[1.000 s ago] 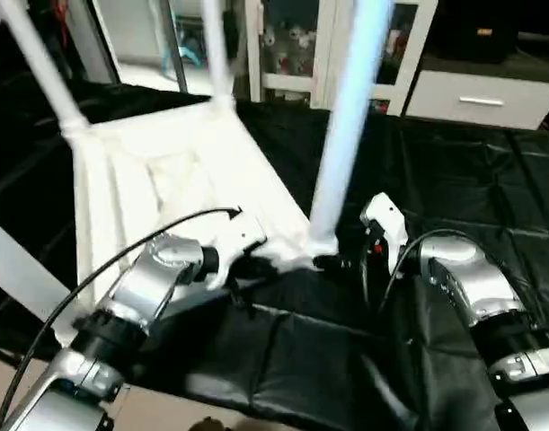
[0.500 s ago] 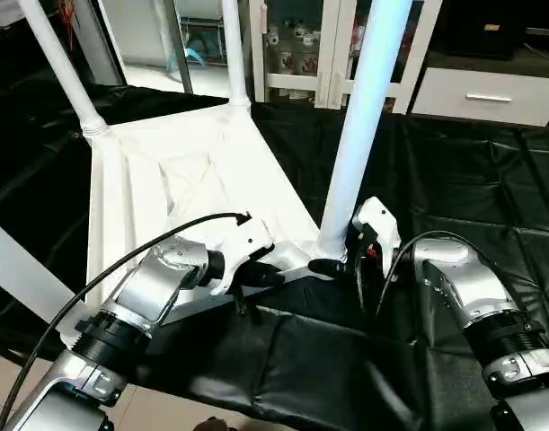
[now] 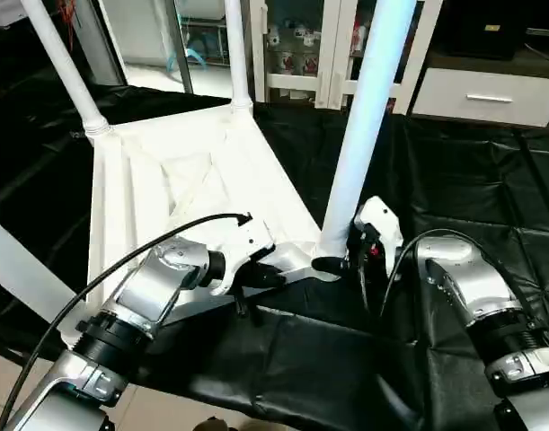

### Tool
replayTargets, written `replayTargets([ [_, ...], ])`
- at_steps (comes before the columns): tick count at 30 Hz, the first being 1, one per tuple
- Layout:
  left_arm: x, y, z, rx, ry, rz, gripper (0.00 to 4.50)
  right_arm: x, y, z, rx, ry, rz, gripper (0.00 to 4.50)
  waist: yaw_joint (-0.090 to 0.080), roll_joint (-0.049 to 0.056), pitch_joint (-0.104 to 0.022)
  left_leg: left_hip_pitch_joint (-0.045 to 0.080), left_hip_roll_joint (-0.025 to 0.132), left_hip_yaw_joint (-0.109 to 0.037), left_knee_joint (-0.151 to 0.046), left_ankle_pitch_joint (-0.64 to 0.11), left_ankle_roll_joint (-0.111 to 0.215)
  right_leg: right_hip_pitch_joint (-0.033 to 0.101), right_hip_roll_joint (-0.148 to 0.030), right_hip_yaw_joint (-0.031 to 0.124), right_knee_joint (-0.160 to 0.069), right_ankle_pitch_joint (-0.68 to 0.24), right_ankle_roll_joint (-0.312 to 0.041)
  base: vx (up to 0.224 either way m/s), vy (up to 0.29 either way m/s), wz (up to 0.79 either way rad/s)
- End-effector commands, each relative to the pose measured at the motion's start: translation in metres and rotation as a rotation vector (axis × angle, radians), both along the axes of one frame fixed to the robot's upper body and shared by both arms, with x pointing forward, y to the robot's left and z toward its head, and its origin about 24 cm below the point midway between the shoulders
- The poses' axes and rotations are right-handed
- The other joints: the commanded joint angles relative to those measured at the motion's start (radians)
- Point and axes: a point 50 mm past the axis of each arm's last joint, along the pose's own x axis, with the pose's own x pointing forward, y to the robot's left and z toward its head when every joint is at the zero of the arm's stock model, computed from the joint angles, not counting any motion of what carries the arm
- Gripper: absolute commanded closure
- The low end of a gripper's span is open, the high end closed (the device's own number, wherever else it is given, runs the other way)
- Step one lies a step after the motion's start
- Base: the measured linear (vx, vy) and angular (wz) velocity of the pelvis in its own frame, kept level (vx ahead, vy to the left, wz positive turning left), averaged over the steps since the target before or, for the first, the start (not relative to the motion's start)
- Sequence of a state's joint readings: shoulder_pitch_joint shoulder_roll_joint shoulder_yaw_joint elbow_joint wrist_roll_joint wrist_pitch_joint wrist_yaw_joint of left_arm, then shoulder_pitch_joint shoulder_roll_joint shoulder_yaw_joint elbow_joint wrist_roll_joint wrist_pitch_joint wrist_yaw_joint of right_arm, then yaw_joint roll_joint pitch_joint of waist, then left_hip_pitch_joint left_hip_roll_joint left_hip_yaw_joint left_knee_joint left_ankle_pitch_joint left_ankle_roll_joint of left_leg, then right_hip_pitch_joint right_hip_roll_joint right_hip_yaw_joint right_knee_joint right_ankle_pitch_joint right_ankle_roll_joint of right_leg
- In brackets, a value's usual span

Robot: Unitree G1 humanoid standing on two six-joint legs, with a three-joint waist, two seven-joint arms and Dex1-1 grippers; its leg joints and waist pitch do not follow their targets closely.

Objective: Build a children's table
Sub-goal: Rotate leg to tighten

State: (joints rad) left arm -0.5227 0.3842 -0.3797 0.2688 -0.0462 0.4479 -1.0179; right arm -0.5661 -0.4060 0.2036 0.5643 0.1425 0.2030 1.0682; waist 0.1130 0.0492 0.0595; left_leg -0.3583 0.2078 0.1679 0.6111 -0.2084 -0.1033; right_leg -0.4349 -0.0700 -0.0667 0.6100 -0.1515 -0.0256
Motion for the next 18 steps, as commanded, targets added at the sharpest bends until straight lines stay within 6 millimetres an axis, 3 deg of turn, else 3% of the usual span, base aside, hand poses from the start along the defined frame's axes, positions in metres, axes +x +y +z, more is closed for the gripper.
replayTargets([
  [1,-0.003,-0.006,0.007,-0.017,-0.023,-0.056,4.50,-0.002,0.003,-0.002,-0.019,0.026,0.056,1.76,-0.004,-0.012,-0.081,-0.005,0.009,0.004,-0.063,-0.116,0.079,0.074,-0.054,0.036,-0.066,-0.229,-0.214,0.000,0.000,0.00],
  [2,-0.003,-0.006,0.007,-0.016,-0.023,-0.053,4.50,-0.002,0.003,-0.003,-0.025,0.024,0.055,1.76,-0.004,-0.016,-0.081,-0.005,0.009,0.004,-0.063,-0.111,0.081,0.075,-0.054,0.036,-0.065,-0.229,-0.212,0.000,0.000,0.00],
  [6,0.000,-0.006,0.005,-0.033,-0.038,0.004,4.50,0.004,0.005,-0.007,-0.046,-0.018,-0.020,1.76,-0.006,-0.016,-0.080,-0.006,0.009,0.005,-0.063,-0.114,0.079,0.073,-0.056,0.035,-0.068,-0.253,-0.206,0.000,0.000,0.00],
  [10,0.012,-0.014,0.004,-0.068,-0.072,0.134,4.50,0.014,0.009,-0.020,-0.068,-0.071,-0.240,1.78,-0.020,-0.018,-0.074,-0.003,0.003,0.005,-0.068,-0.153,0.053,0.071,-0.055,0.032,-0.084,-0.363,-0.161,0.000,0.000,0.00],
  [15,0.022,-0.020,0.004,-0.087,-0.092,0.228,4.50,0.017,0.014,-0.028,-0.072,-0.091,-0.364,1.78,-0.030,-0.022,-0.073,-0.004,-0.002,0.003,-0.071,-0.176,0.050,0.070,-0.056,0.028,-0.093,-0.432,-0.128,0.000,0.000,0.00],
  [16,0.035,-0.025,0.006,-0.111,-0.119,0.345,4.50,0.022,0.020,-0.033,-0.054,-0.105,-0.509,1.78,-0.031,-0.028,-0.075,-0.004,0.000,0.004,-0.070,-0.173,0.054,0.070,-0.056,0.028,-0.093,-0.428,-0.123,0.000,0.000,0.00],
  [17,0.041,-0.029,0.007,-0.123,-0.126,0.406,4.50,0.023,0.024,-0.036,-0.048,-0.112,-0.588,1.78,-0.034,-0.032,-0.072,-0.004,-0.005,0.010,-0.068,-0.165,0.058,0.062,-0.054,0.030,-0.100,-0.438,-0.118,0.000,0.000,0.00],
  [18,0.043,-0.030,0.008,-0.125,-0.128,0.420,4.50,0.024,0.025,-0.037,-0.048,-0.114,-0.607,1.78,-0.030,-0.024,-0.075,0.006,-0.007,0.008,-0.067,-0.163,0.042,0.061,-0.055,0.028,-0.100,-0.452,-0.121,0.000,0.000,0.00],
])
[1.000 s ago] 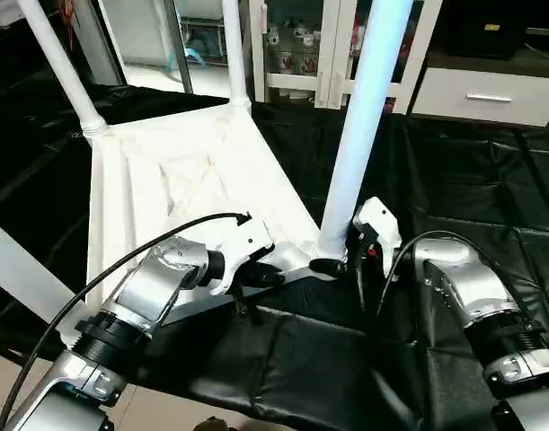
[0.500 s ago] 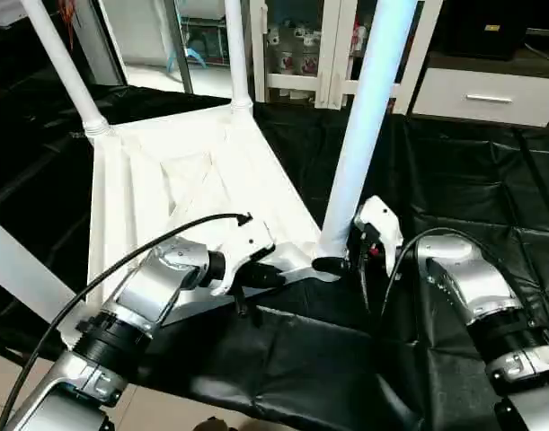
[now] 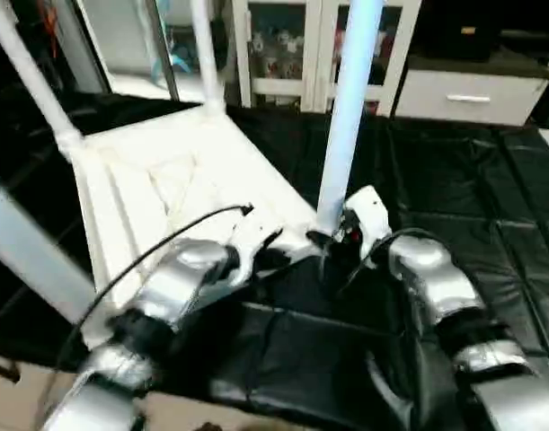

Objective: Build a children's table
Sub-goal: Rotate leg to tighten

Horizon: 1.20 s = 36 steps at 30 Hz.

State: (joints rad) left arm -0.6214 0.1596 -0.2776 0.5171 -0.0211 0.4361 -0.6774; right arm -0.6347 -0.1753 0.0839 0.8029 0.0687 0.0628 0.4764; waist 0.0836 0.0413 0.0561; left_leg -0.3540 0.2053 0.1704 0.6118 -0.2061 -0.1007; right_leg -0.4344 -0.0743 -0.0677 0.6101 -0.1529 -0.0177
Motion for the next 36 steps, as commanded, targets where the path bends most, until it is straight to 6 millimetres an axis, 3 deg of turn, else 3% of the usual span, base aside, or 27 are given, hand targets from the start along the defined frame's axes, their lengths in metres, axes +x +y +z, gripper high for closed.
replayTargets([
  [1,0.018,-0.001,0.018,-0.039,-0.095,0.142,4.50,-0.003,0.001,-0.018,-0.056,0.038,-0.133,1.78,-0.002,-0.027,-0.074,-0.006,-0.005,0.003,-0.071,-0.154,0.041,0.068,-0.050,0.029,-0.094,-0.424,-0.128,0.000,0.000,0.00],
  [3,0.027,-0.002,0.019,-0.016,-0.122,0.229,4.50,0.001,0.009,-0.018,-0.037,0.022,-0.242,1.78,-0.004,-0.026,-0.070,-0.002,-0.002,0.005,-0.071,-0.181,0.048,0.060,-0.050,0.028,-0.098,-0.427,-0.125,0.000,0.000,0.00],
  [4,0.027,-0.002,0.019,-0.016,-0.122,0.229,4.50,0.001,0.009,-0.018,-0.037,0.022,-0.242,1.78,-0.002,-0.024,-0.075,0.000,-0.003,0.003,-0.072,-0.175,0.044,0.063,-0.052,0.028,-0.096,-0.423,-0.124,0.000,0.000,0.00],
  [8,0.042,-0.003,0.023,0.030,-0.225,0.388,4.50,0.005,0.031,-0.021,0.027,0.093,-0.494,1.78,0.002,-0.023,-0.082,-0.005,-0.003,0.005,-0.070,-0.122,0.054,0.065,-0.051,0.034,-0.079,-0.284,-0.155,0.000,0.000,0.00],
  [12,0.046,-0.005,0.024,0.045,-0.252,0.416,4.50,0.007,0.042,-0.017,0.007,0.061,-0.549,1.78,0.005,-0.028,-0.083,-0.007,-0.004,0.007,-0.069,-0.114,0.069,0.068,-0.053,0.034,-0.071,-0.229,-0.181,0.000,0.000,0.00],
  [18,0.045,-0.003,0.022,0.057,-0.254,0.391,4.50,0.011,0.044,-0.009,0.095,0.025,-0.534,1.78,0.008,-0.025,-0.081,-0.012,-0.002,0.008,-0.068,-0.118,0.093,0.070,-0.056,0.033,-0.074,-0.236,-0.181,0.000,0.000,0.00],
  [19,0.045,-0.003,0.022,0.059,-0.253,0.378,4.50,0.012,0.045,-0.007,0.114,0.015,-0.500,1.22,0.008,-0.025,-0.081,-0.012,-0.001,0.008,-0.068,-0.117,0.092,0.070,-0.056,0.033,-0.073,-0.237,-0.181,0.000,0.000,0.00],
  [20,0.043,-0.002,0.020,0.058,-0.246,0.355,4.50,0.012,0.046,-0.002,0.135,-0.016,-0.438,1.22,0.005,-0.016,-0.079,-0.013,-0.001,0.008,-0.068,-0.127,0.093,0.070,-0.054,0.032,-0.076,-0.234,-0.182,0.000,0.000,0.00],
  [22,0.040,0.000,0.016,0.059,-0.223,0.299,4.50,0.012,0.044,0.005,0.143,-0.063,-0.367,1.02,0.006,-0.023,-0.081,-0.017,-0.001,0.007,-0.068,-0.125,0.103,0.074,-0.055,0.032,-0.074,-0.214,-0.185,0.000,0.000,0.00],
  [23,0.040,0.000,0.016,0.059,-0.222,0.296,4.50,0.012,0.043,0.005,0.144,-0.065,-0.365,0.91,-0.004,-0.023,-0.081,-0.035,-0.003,-0.001,-0.071,-0.102,0.100,0.091,-0.058,0.029,-0.064,-0.199,-0.176,0.000,0.000,0.00],
  [24,0.039,0.000,0.015,0.060,-0.216,0.283,4.50,0.012,0.043,0.006,0.146,-0.072,-0.354,0.81,-0.014,-0.023,-0.086,-0.034,-0.004,-0.002,-0.067,-0.077,0.095,0.091,-0.057,0.027,-0.062,-0.169,-0.177,0.000,0.000,0.00],
  [25,0.034,0.003,0.013,0.055,-0.190,0.217,4.50,0.012,0.034,0.010,0.148,-0.062,-0.260,0.72,-0.019,-0.032,-0.086,-0.030,-0.005,0.002,-0.065,-0.074,0.102,0.087,-0.054,0.028,-0.065,-0.158,-0.184,0.000,0.000,0.00],
  [28,0.031,0.006,0.012,0.055,-0.178,0.180,4.50,0.010,0.030,0.012,0.141,-0.049,-0.171,0.59,-0.016,-0.028,-0.083,-0.021,0.001,0.006,-0.062,-0.080,0.136,0.080,-0.054,0.030,-0.063,-0.143,-0.230,0.000,0.000,0.00],
  [29,0.030,0.006,0.013,0.050,-0.190,0.149,4.50,0.010,0.023,0.013,0.127,-0.043,-0.150,0.43,-0.016,-0.034,-0.082,-0.019,0.003,0.008,-0.062,-0.078,0.140,0.076,-0.054,0.031,-0.065,-0.150,-0.233,0.000,0.000,0.00],
  [31,0.027,0.008,0.012,0.049,-0.182,0.111,4.50,0.010,0.012,0.016,0.112,-0.040,-0.109,0.25,-0.012,-0.034,-0.080,-0.018,0.004,0.007,-0.064,-0.085,0.137,0.078,-0.053,0.030,-0.064,-0.174,-0.233,0.000,0.000,0.00],
  [32,0.027,0.008,0.012,0.049,-0.182,0.111,4.50,0.010,0.012,0.016,0.112,-0.040,-0.109,0.21,-0.011,-0.031,-0.078,-0.015,0.007,0.008,-0.064,-0.090,0.130,0.072,-0.054,0.032,-0.067,-0.187,-0.232,0.000,0.000,0.00],
  [34,0.015,0.010,0.009,0.045,-0.148,-0.010,4.50,0.006,-0.012,0.024,0.081,-0.034,0.027,0.06,-0.001,-0.037,-0.076,-0.015,0.012,0.006,-0.066,-0.116,0.123,0.077,-0.059,0.033,-0.067,-0.220,-0.225,0.000,0.000,0.00],
  [36,0.011,0.011,0.008,0.045,-0.131,-0.045,4.50,0.003,-0.018,0.027,0.076,-0.032,0.078,0.06,0.003,-0.034,-0.076,-0.010,0.011,0.010,-0.066,-0.119,0.111,0.068,-0.056,0.035,-0.071,-0.240,-0.221,0.000,0.000,0.00],
])
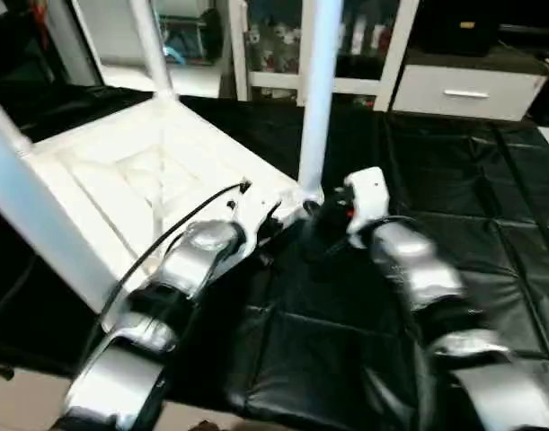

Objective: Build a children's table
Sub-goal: Rotate leg to tighten

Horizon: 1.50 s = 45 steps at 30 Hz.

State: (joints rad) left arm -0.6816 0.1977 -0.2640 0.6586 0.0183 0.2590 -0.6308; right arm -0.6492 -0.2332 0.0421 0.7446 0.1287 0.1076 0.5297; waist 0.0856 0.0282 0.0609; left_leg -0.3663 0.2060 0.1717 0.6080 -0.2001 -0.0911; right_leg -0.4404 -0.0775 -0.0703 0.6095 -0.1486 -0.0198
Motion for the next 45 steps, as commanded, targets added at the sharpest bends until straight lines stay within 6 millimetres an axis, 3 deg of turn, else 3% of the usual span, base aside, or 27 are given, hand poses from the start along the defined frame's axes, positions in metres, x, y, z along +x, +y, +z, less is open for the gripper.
replayTargets([
  [1,-0.014,-0.005,0.002,-0.005,0.032,-0.157,4.50,-0.010,-0.010,0.012,0.014,-0.005,0.205,0.06,0.007,-0.024,-0.081,0.004,0.011,0.007,-0.062,-0.136,0.100,0.078,-0.054,0.036,-0.069,-0.245,-0.218,0.000,0.000,0.00],
  [5,-0.035,0.000,0.004,0.009,0.056,-0.362,4.50,-0.024,-0.022,0.014,-0.069,0.037,0.418,0.06,0.018,-0.017,-0.081,0.000,0.017,0.005,-0.062,-0.125,0.105,0.076,-0.055,0.038,-0.062,-0.215,-0.227,0.000,0.000,0.00],
  [6,-0.042,0.001,0.004,0.007,0.067,-0.436,4.50,-0.027,-0.023,0.014,-0.097,0.042,0.461,0.06,0.017,-0.021,-0.079,-0.001,0.017,0.006,-0.063,-0.127,0.104,0.075,-0.054,0.038,-0.063,-0.220,-0.225,0.000,0.000,0.00],
  [8,-0.051,0.003,0.005,0.010,0.089,-0.509,4.50,-0.032,-0.024,0.014,-0.125,0.052,0.516,0.06,0.018,-0.018,-0.076,0.005,0.018,0.007,-0.065,-0.157,0.088,0.069,-0.054,0.039,-0.068,-0.263,-0.222,0.000,0.000,0.00],
  [9,-0.052,0.003,0.005,0.012,0.094,-0.520,4.50,-0.033,-0.024,0.015,-0.130,0.054,0.529,0.06,0.018,-0.029,-0.075,0.006,0.018,0.009,-0.065,-0.161,0.086,0.069,-0.054,0.039,-0.071,-0.275,-0.216,0.000,0.000,0.00],
  [10,-0.055,0.004,0.006,0.018,0.101,-0.539,4.50,-0.036,-0.022,0.016,-0.135,0.059,0.570,0.06,0.023,-0.026,-0.075,0.008,0.019,0.008,-0.065,-0.161,0.084,0.069,-0.055,0.041,-0.069,-0.284,-0.212,0.000,0.000,0.00],
  [11,-0.056,0.004,0.007,0.025,0.105,-0.548,4.50,-0.039,-0.020,0.018,-0.136,0.064,0.607,0.06,0.029,-0.022,-0.076,0.016,0.023,0.009,-0.066,-0.157,0.081,0.064,-0.052,0.043,-0.068,-0.271,-0.213,0.000,0.000,0.00],
  [13,-0.057,0.004,0.011,0.025,0.103,-0.553,4.50,-0.044,-0.018,0.019,-0.167,0.069,0.680,0.06,0.029,-0.018,-0.073,0.016,0.022,0.011,-0.066,-0.175,0.074,0.060,-0.048,0.044,-0.069,-0.273,-0.217,0.000,0.000,0.00],
  [16,-0.059,0.001,0.012,0.021,0.105,-0.564,4.50,-0.047,-0.018,0.016,-0.205,0.082,0.721,0.06,0.029,-0.021,-0.072,0.014,0.022,0.009,-0.069,-0.195,0.064,0.063,-0.050,0.045,-0.070,-0.294,-0.209,0.000,0.000,0.00],
  [17,-0.060,0.000,0.012,0.019,0.106,-0.569,4.50,-0.048,-0.018,0.016,-0.211,0.085,0.730,0.06,0.026,-0.024,-0.072,0.006,0.018,0.006,-0.070,-0.190,0.057,0.070,-0.053,0.044,-0.070,-0.306,-0.196,0.000,0.000,0.00],
  [19,-0.062,-0.003,0.015,0.008,0.105,-0.582,4.50,-0.048,-0.018,0.016,-0.221,0.089,0.745,0.06,0.022,-0.027,-0.074,0.003,0.017,0.005,-0.070,-0.185,0.055,0.072,-0.054,0.044,-0.070,-0.312,-0.184,0.000,0.000,0.00],
  [26,-0.062,-0.001,0.016,0.012,0.102,-0.578,4.50,-0.048,-0.021,0.018,-0.262,0.104,0.792,0.06,0.023,-0.034,-0.078,0.000,0.016,0.006,-0.064,-0.134,0.078,0.073,-0.051,0.043,-0.062,-0.242,-0.204,0.000,0.000,0.00],
  [30,-0.062,0.001,0.018,0.014,0.100,-0.572,4.50,-0.047,-0.021,0.020,-0.258,0.098,0.794,0.06,0.023,-0.032,-0.079,0.001,0.017,0.006,-0.063,-0.127,0.083,0.073,-0.052,0.043,-0.059,-0.233,-0.211,0.000,0.000,0.00],
  [32,-0.063,0.002,0.017,0.011,0.101,-0.564,4.50,-0.047,-0.021,0.019,-0.256,0.096,0.795,0.33,0.023,-0.025,-0.078,0.002,0.017,0.005,-0.063,-0.136,0.079,0.073,-0.053,0.043,-0.060,-0.241,-0.211,0.000,0.000,0.00],
  [33,-0.063,0.002,0.017,0.010,0.102,-0.561,4.50,-0.047,-0.021,0.018,-0.257,0.097,0.796,0.44,0.021,-0.029,-0.078,0.001,0.016,0.006,-0.063,-0.141,0.076,0.074,-0.051,0.042,-0.062,-0.241,-0.211,0.000,0.000,0.00],
  [39,-0.067,0.000,0.014,0.003,0.111,-0.565,4.50,-0.048,-0.020,0.017,-0.220,0.088,0.781,0.95,0.020,-0.022,-0.080,0.001,0.016,0.005,-0.062,-0.136,0.077,0.076,-0.049,0.042,-0.058,-0.203,-0.225,0.000,0.000,0.00],
  [42,-0.068,0.001,0.013,0.005,0.115,-0.569,4.50,-0.051,-0.019,0.015,-0.213,0.101,0.790,1.13,0.019,-0.029,-0.080,0.002,0.016,0.006,-0.062,-0.139,0.079,0.077,-0.049,0.042,-0.059,-0.206,-0.224,0.000,0.000,0.00],
  [45,-0.067,0.001,0.014,0.008,0.114,-0.569,4.50,-0.052,-0.019,0.014,-0.206,0.104,0.796,1.40,0.021,-0.029,-0.081,0.002,0.017,0.006,-0.061,-0.129,0.081,0.077,-0.050,0.042,-0.057,-0.206,-0.224,0.000,0.000,0.00],
])
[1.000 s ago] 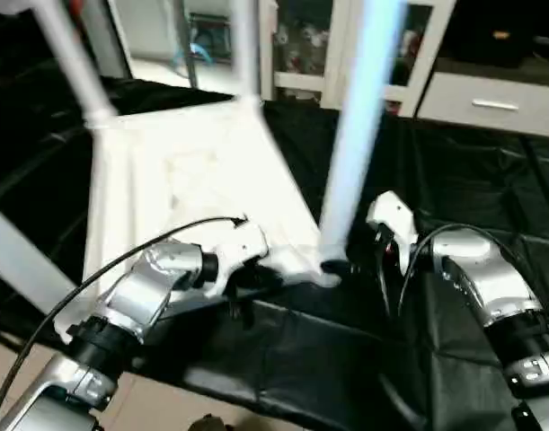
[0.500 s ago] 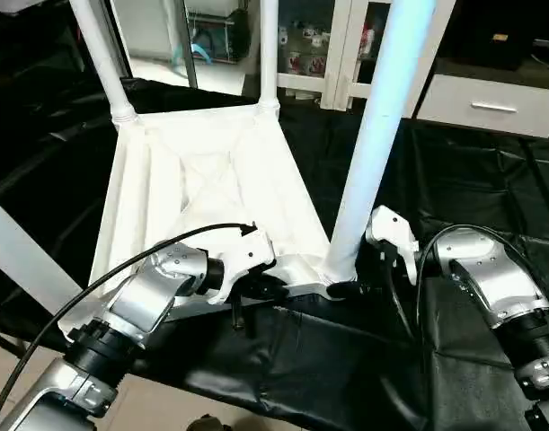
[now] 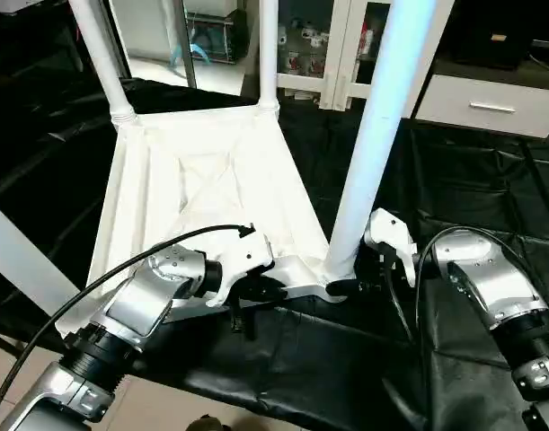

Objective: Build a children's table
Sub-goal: Rotate leg to tighten

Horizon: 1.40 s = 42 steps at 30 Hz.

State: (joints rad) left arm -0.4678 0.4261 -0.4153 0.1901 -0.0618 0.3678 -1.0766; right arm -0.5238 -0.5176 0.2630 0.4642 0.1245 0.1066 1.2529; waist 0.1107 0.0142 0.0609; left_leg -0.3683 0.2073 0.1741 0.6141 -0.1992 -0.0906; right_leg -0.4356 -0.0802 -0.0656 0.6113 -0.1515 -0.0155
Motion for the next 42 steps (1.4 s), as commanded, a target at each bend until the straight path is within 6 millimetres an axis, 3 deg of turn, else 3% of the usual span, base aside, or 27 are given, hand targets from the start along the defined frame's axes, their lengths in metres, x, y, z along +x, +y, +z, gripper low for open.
replayTargets([
  [1,-0.002,-0.011,0.010,-0.037,-0.032,-0.066,4.50,0.000,0.002,0.004,0.021,-0.011,0.013,1.46,-0.005,-0.015,-0.081,0.004,0.015,0.003,-0.067,-0.125,0.082,0.071,-0.047,0.038,-0.058,-0.197,-0.230,0.000,0.000,0.00],
  [4,-0.002,-0.012,0.010,-0.039,-0.036,-0.063,4.50,0.000,0.002,0.003,0.023,-0.012,0.009,1.70,-0.005,-0.020,-0.080,0.004,0.015,0.004,-0.067,-0.128,0.084,0.072,-0.048,0.037,-0.059,-0.212,-0.227,0.000,0.000,0.00],
  [6,-0.003,-0.012,0.010,-0.042,-0.036,-0.062,4.50,-0.001,0.003,0.003,0.033,-0.010,0.009,1.74,-0.005,-0.016,-0.080,0.004,0.015,0.004,-0.067,-0.128,0.083,0.070,-0.047,0.038,-0.060,-0.215,-0.224,0.000,0.000,0.00],
  [7,-0.004,-0.012,0.010,-0.046,-0.034,-0.061,4.50,-0.002,0.005,0.002,0.041,-0.011,0.006,1.75,-0.004,-0.007,-0.081,0.004,0.015,0.003,-0.067,-0.128,0.081,0.070,-0.047,0.038,-0.059,-0.212,-0.224,0.000,0.000,0.00],
  [8,-0.004,-0.012,0.010,-0.046,-0.034,-0.061,4.50,-0.002,0.005,0.002,0.041,-0.011,0.006,1.77,-0.006,-0.011,-0.081,0.004,0.015,0.004,-0.067,-0.130,0.081,0.070,-0.046,0.038,-0.061,-0.208,-0.224,0.000,0.000,0.00],
  [9,-0.004,-0.013,0.010,-0.050,-0.031,-0.059,4.50,-0.001,0.006,0.001,0.049,-0.021,-0.013,1.77,-0.004,-0.006,-0.082,0.005,0.014,0.003,-0.067,-0.131,0.078,0.071,-0.047,0.038,-0.059,-0.201,-0.227,0.000,0.000,0.00],
  [12,-0.001,-0.016,0.009,-0.067,-0.029,-0.031,4.50,0.011,0.008,-0.003,0.095,-0.098,-0.209,1.78,-0.011,-0.008,-0.080,0.002,0.013,0.002,-0.069,-0.142,0.067,0.072,-0.046,0.037,-0.061,-0.207,-0.226,0.000,0.000,0.00],
  [14,0.005,-0.018,0.007,-0.073,-0.038,0.017,4.50,0.018,0.009,-0.005,0.140,-0.122,-0.342,1.78,-0.019,0.000,-0.079,0.002,0.010,0.000,-0.071,-0.165,0.047,0.073,-0.047,0.035,-0.066,-0.242,-0.215,0.000,0.000,0.00],
  [15,0.010,-0.019,0.007,-0.078,-0.046,0.053,4.50,0.022,0.011,-0.007,0.175,-0.129,-0.419,1.78,-0.031,0.000,-0.077,-0.004,0.006,-0.002,-0.073,-0.178,0.034,0.076,-0.044,0.032,-0.071,-0.269,-0.199,0.000,0.000,0.00],
  [17,0.016,-0.022,0.006,-0.084,-0.055,0.094,4.50,0.024,0.012,-0.008,0.211,-0.129,-0.490,1.78,-0.039,0.002,-0.080,0.001,0.004,-0.004,-0.073,-0.195,0.020,0.076,-0.044,0.031,-0.076,-0.301,-0.180,0.000,0.000,0.00],
  [20,0.033,-0.028,0.006,-0.094,-0.093,0.216,4.50,0.029,0.017,-0.010,0.269,-0.154,-0.656,1.78,-0.048,0.011,-0.081,0.004,0.003,-0.002,-0.070,-0.191,0.024,0.070,-0.040,0.032,-0.077,-0.247,-0.200,0.000,0.000,0.00],
  [22,0.035,-0.029,0.007,-0.092,-0.101,0.234,4.50,0.030,0.018,-0.011,0.279,-0.152,-0.688,1.78,-0.050,0.005,-0.085,0.000,0.001,-0.004,-0.070,-0.177,0.027,0.080,-0.042,0.030,-0.072,-0.227,-0.205,0.000,0.000,0.00],
  [27,0.055,-0.041,0.011,-0.082,-0.164,0.411,4.50,0.036,0.030,-0.023,0.215,-0.227,-0.915,1.78,-0.052,0.007,-0.085,-0.003,0.000,-0.002,-0.067,-0.151,0.035,0.077,-0.042,0.030,-0.073,-0.213,-0.210,0.000,0.000,0.00],
  [29,0.065,-0.045,0.010,-0.033,-0.227,0.537,4.50,0.037,0.039,-0.033,0.148,-0.263,-1.087,1.80,-0.052,0.011,-0.086,0.002,-0.001,-0.001,-0.067,-0.145,0.030,0.073,-0.042,0.031,-0.073,-0.211,-0.209,0.000,0.000,0.00],
  [31,0.070,-0.044,0.010,-0.020,-0.254,0.598,4.50,0.036,0.050,-0.039,0.136,-0.242,-1.123,1.80,-0.053,0.006,-0.085,0.002,-0.002,-0.001,-0.068,-0.154,0.030,0.075,-0.041,0.031,-0.074,-0.219,-0.207,0.000,0.000,0.00],
  [33,0.071,-0.044,0.010,-0.013,-0.264,0.618,4.50,0.036,0.056,-0.040,0.144,-0.236,-1.123,1.80,-0.052,0.008,-0.085,0.002,-0.001,-0.001,-0.069,-0.161,0.035,0.074,-0.043,0.031,-0.076,-0.220,-0.205,0.000,0.000,0.00],
  [34,0.072,-0.043,0.010,-0.009,-0.282,0.629,4.50,0.035,0.067,-0.037,0.199,-0.222,-1.093,1.80,-0.049,0.003,-0.084,0.002,0.000,-0.001,-0.069,-0.169,0.044,0.075,-0.044,0.031,-0.075,-0.224,-0.199,0.000,0.000,0.00],
  [38,0.073,-0.043,0.012,-0.021,-0.296,0.628,4.50,0.033,0.080,-0.030,0.291,-0.220,-1.024,1.80,-0.047,-0.001,-0.083,0.000,0.000,0.001,-0.070,-0.172,0.057,0.075,-0.045,0.032,-0.077,-0.240,-0.190,0.000,0.000,0.00],
  [40,0.073,-0.042,0.012,-0.020,-0.296,0.628,4.50,0.032,0.080,-0.025,0.320,-0.258,-1.010,1.24,-0.046,0.000,-0.083,-0.001,0.001,0.001,-0.070,-0.163,0.060,0.074,-0.046,0.032,-0.076,-0.231,-0.190,0.000,0.000,0.00],
  [42,0.074,-0.040,0.011,-0.011,-0.294,0.622,4.50,0.031,0.078,-0.022,0.350,-0.261,-0.999,1.08,-0.046,-0.001,-0.084,-0.001,0.000,0.001,-0.069,-0.156,0.066,0.075,-0.045,0.033,-0.074,-0.218,-0.194,0.000,0.000,0.00],
])
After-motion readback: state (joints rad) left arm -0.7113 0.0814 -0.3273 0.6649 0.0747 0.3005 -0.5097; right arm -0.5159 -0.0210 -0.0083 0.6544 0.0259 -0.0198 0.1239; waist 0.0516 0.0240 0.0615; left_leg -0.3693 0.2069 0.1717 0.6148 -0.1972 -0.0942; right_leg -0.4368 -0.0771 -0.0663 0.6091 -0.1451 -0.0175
